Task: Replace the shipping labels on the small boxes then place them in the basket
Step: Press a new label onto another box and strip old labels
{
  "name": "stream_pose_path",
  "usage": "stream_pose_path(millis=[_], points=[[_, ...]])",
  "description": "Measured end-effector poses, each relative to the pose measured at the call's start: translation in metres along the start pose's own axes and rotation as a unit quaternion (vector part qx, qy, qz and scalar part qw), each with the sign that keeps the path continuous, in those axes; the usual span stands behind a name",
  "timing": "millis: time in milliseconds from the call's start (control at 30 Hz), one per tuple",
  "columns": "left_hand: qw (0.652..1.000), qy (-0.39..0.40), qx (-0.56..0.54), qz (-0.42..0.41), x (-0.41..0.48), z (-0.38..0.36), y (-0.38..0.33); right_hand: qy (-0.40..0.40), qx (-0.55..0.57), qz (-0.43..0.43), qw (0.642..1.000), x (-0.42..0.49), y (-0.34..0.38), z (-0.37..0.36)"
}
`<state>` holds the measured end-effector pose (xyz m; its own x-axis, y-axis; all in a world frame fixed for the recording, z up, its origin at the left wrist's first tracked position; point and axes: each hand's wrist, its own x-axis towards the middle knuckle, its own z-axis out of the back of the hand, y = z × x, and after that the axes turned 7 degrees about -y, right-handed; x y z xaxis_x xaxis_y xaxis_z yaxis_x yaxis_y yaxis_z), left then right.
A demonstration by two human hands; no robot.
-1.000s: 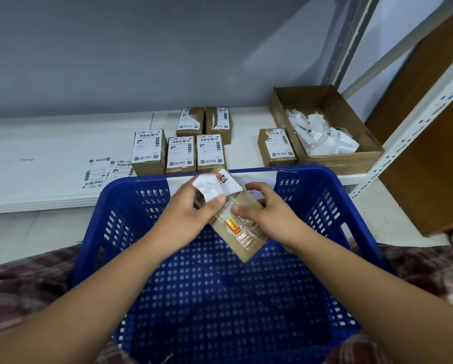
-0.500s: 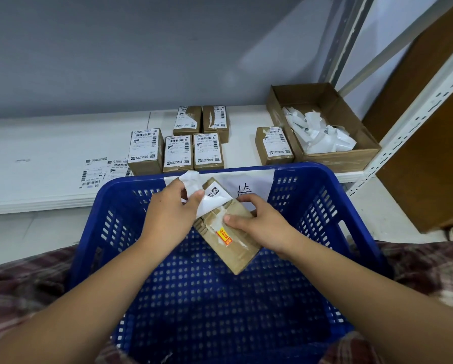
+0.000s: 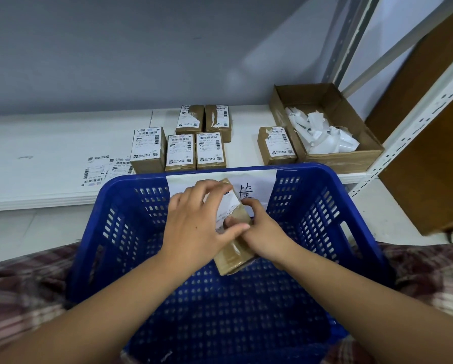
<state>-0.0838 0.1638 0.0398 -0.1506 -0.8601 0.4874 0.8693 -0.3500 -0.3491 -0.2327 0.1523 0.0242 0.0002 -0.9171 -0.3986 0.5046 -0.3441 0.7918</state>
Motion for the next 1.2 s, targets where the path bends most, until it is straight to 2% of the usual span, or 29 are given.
stream_pose_path(millis=[100, 200, 267, 600, 800, 933, 1033, 1100, 1200], points=[[0.996, 0.040, -0.066, 0.054, 0.003, 0.004, -0.005, -0.017, -0.014, 0.015, 1.000, 0.001, -0.002, 0.001], [0.963, 0.069, -0.193, 0.173, 0.007, 0.006, -0.005, -0.049, -0.048, 0.054, 0.996, -0.001, -0.001, 0.002], [0.951, 0.069, -0.214, 0.211, 0.008, 0.007, -0.003, -0.068, -0.084, 0.081, 0.991, -0.003, 0.000, 0.002], [0.970, 0.109, -0.073, 0.206, 0.013, 0.007, 0.004, -0.089, -0.196, 0.119, 0.969, -0.009, 0.001, -0.002], [0.988, 0.080, -0.035, 0.130, 0.008, 0.004, 0.002, -0.086, -0.183, 0.119, 0.972, -0.012, 0.002, -0.004], [0.993, 0.057, -0.057, 0.083, 0.006, 0.000, 0.004, -0.059, -0.136, 0.120, 0.982, -0.009, 0.000, -0.007], [0.993, 0.056, -0.081, 0.064, 0.007, -0.001, 0.006, -0.020, 0.009, 0.078, 0.997, -0.005, 0.001, -0.007], [0.992, 0.055, -0.097, 0.061, 0.007, -0.002, 0.004, -0.005, 0.092, 0.064, 0.994, -0.003, 0.002, -0.004], [0.988, 0.054, -0.131, 0.054, 0.008, 0.000, 0.003, -0.026, 0.132, 0.090, 0.987, -0.003, 0.002, -0.004]])
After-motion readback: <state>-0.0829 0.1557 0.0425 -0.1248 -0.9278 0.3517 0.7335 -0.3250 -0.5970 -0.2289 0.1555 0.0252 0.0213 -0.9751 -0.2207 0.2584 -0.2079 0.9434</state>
